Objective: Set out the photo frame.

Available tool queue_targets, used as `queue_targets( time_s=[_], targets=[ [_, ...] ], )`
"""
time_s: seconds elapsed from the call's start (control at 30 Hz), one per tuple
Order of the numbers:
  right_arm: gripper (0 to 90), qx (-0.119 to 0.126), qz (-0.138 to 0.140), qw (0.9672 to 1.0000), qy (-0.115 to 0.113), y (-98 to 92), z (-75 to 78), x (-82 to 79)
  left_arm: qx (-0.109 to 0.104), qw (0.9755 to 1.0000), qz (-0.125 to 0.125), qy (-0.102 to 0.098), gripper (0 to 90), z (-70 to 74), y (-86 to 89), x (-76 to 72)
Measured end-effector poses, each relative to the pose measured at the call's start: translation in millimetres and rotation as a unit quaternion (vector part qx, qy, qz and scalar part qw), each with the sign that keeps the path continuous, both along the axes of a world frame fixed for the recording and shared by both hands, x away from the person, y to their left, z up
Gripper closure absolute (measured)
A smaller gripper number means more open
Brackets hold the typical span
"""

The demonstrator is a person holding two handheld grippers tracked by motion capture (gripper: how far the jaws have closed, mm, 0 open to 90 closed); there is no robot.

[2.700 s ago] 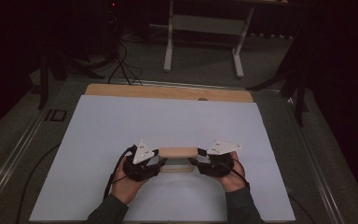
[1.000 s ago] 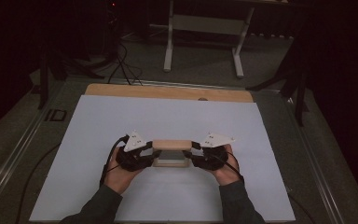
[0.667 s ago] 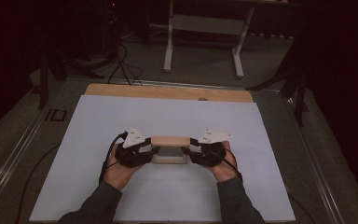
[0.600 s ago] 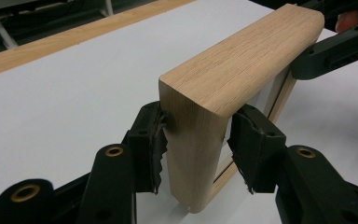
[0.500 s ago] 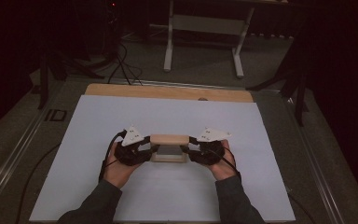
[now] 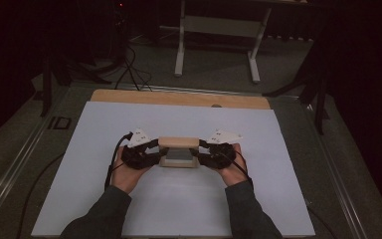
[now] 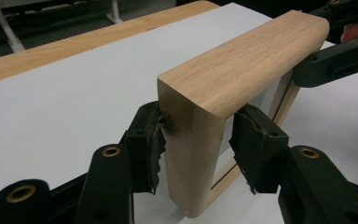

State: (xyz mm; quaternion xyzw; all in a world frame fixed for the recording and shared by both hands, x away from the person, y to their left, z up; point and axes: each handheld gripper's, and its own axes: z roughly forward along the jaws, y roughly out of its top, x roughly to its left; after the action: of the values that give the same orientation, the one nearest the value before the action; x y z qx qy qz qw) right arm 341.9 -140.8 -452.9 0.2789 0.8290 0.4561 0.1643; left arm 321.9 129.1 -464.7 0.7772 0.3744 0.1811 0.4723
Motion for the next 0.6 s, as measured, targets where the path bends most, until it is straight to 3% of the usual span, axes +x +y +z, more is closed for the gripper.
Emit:
queue_targets(
  time_s=[0.6],
  targets=[
    [54.2,-0.004,-0.012,0.9998,0.018,8.0,-9.6,19.5,0.007,0.9998,0.014,0.013,53.0,-7.6,0.5,15.8]
  ],
)
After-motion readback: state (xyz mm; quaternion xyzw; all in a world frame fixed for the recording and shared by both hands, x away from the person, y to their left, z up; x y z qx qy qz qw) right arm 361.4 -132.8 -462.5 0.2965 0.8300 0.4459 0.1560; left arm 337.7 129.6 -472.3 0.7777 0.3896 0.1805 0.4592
